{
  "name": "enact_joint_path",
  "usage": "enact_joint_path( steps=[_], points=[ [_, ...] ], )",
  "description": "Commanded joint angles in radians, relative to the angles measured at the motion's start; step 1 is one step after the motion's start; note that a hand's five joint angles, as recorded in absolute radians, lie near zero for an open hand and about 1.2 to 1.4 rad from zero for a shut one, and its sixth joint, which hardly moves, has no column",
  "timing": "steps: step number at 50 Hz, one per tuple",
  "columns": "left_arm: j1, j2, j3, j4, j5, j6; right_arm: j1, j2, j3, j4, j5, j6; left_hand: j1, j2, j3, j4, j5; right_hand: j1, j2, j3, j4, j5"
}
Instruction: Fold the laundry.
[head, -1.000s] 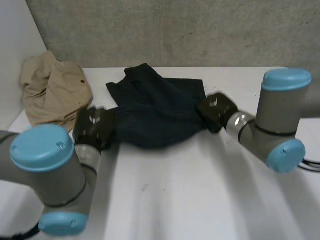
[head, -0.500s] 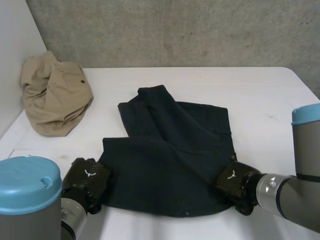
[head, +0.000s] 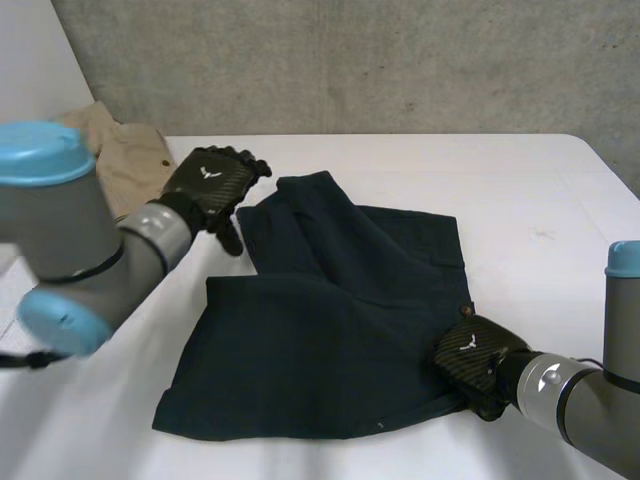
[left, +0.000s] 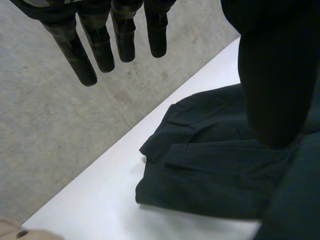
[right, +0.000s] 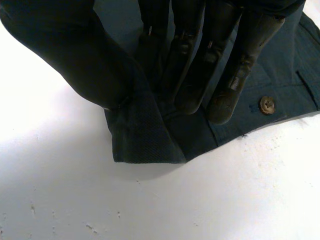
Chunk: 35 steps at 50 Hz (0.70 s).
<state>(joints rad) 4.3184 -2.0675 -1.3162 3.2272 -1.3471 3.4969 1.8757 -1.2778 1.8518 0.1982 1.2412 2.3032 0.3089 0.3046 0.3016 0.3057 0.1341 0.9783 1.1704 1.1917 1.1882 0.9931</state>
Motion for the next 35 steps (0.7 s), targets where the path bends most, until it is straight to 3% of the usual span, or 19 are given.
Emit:
enact_joint_path(
  steps=[1, 8, 21, 26, 32, 35],
  points=[
    [0.029, -0.285, 0.311, -0.009, 0.086, 0.045, 0.0, 0.0, 0.018, -0.029, 0.0, 0.012, 0.095, 0.1, 0.103, 0.099, 0.096, 0.418, 0.226, 0.205, 0.208, 0.229],
    [0.029, -0.477, 0.532, -0.038, 0.195, 0.059, 0.0, 0.001, 0.029, -0.057, 0.0, 0.078, 0.16, 0.164, 0.167, 0.163, 0.16, 0.418, 0.226, 0.205, 0.208, 0.229],
    [0.033, -0.712, 0.834, -0.173, 0.246, 0.059, -0.003, 0.001, 0.044, -0.08, -0.002, 0.087, 0.362, 0.367, 0.37, 0.366, 0.363, 0.418, 0.226, 0.205, 0.208, 0.229],
    [0.035, -0.735, 0.867, -0.173, 0.247, 0.059, -0.001, 0.001, 0.044, -0.082, -0.002, 0.087, 0.571, 0.575, 0.578, 0.574, 0.571, 0.418, 0.226, 0.205, 0.208, 0.229],
    [0.035, -0.744, 0.868, -0.173, 0.238, 0.059, -0.001, 0.001, 0.044, -0.089, -0.002, 0.087, 0.999, 1.003, 1.006, 1.002, 0.999, 0.418, 0.226, 0.205, 0.208, 0.229],
    [0.035, -0.741, 0.865, -0.173, 0.223, 0.062, -0.001, 0.001, 0.047, -0.091, 0.0, 0.087, 1.087, 1.092, 1.095, 1.091, 1.088, 0.418, 0.226, 0.205, 0.208, 0.229]
  ],
)
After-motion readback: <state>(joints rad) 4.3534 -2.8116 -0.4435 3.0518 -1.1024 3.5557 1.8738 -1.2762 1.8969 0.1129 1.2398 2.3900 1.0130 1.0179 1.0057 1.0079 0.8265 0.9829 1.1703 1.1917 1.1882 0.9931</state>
